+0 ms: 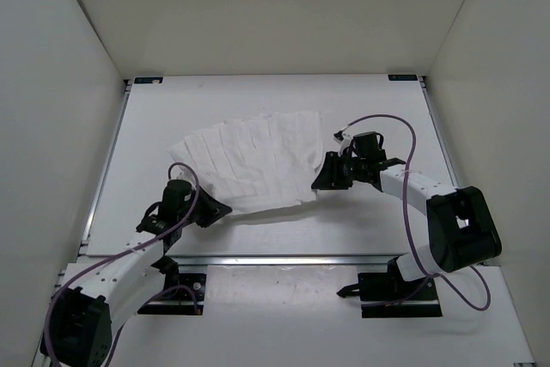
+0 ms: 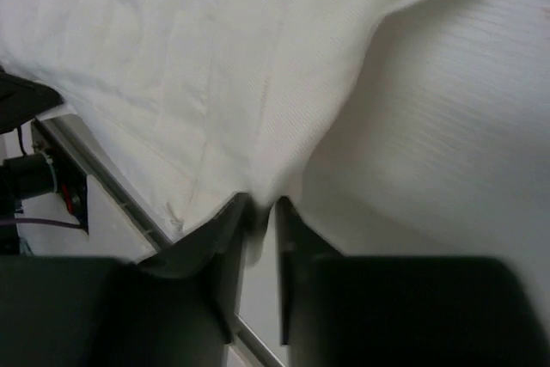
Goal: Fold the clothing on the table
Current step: Flatten the skirt out
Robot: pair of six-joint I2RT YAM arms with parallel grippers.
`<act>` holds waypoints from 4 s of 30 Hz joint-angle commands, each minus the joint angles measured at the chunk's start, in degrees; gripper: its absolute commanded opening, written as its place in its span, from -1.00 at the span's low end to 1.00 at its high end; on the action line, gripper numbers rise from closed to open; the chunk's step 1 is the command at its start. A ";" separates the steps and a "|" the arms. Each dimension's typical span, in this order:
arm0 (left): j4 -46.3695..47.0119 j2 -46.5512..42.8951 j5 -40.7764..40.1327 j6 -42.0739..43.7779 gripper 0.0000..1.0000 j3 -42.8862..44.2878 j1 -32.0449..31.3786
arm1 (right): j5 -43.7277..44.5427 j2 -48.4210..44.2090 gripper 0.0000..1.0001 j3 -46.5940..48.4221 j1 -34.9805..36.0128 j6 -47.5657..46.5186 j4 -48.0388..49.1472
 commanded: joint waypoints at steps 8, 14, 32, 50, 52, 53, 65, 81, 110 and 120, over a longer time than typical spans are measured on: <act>-8.17 0.26 -2.64 1.43 -1.00 -0.43 1.16 | 1.76 0.89 0.78 -0.16 -0.87 -1.59 3.41; -9.92 0.97 -3.95 2.31 -1.00 0.36 2.21 | 5.53 4.48 0.64 1.94 4.57 -4.39 -0.53; -9.40 7.82 -1.94 5.65 -1.00 1.94 4.06 | 6.77 11.52 -0.20 3.62 9.77 -2.64 -1.87; -9.75 10.45 0.79 13.64 -1.00 7.11 7.67 | 10.98 0.91 -1.00 5.81 1.77 -2.37 -6.42; -10.54 12.30 0.97 15.74 -1.00 9.58 7.14 | 12.12 -0.68 -1.00 7.04 1.51 -3.52 -7.66; -11.06 12.91 0.27 16.37 -1.00 10.45 6.96 | 13.00 -1.65 -1.00 7.40 1.59 -3.87 -8.79; -7.36 31.95 6.60 28.30 -1.00 30.11 5.11 | 12.83 4.73 -0.99 17.08 -2.35 -6.57 -7.73; -12.32 45.47 3.95 36.86 -1.00 70.66 7.49 | 24.45 11.21 -1.00 55.12 -7.10 -14.44 -14.45; -14.32 41.28 9.31 28.94 -1.00 48.76 8.97 | 5.56 8.35 -1.00 25.76 -9.04 -3.88 -5.74; -19.67 47.81 6.08 35.78 -1.00 81.18 6.35 | 10.27 15.14 -1.00 56.15 -8.69 -9.05 -12.67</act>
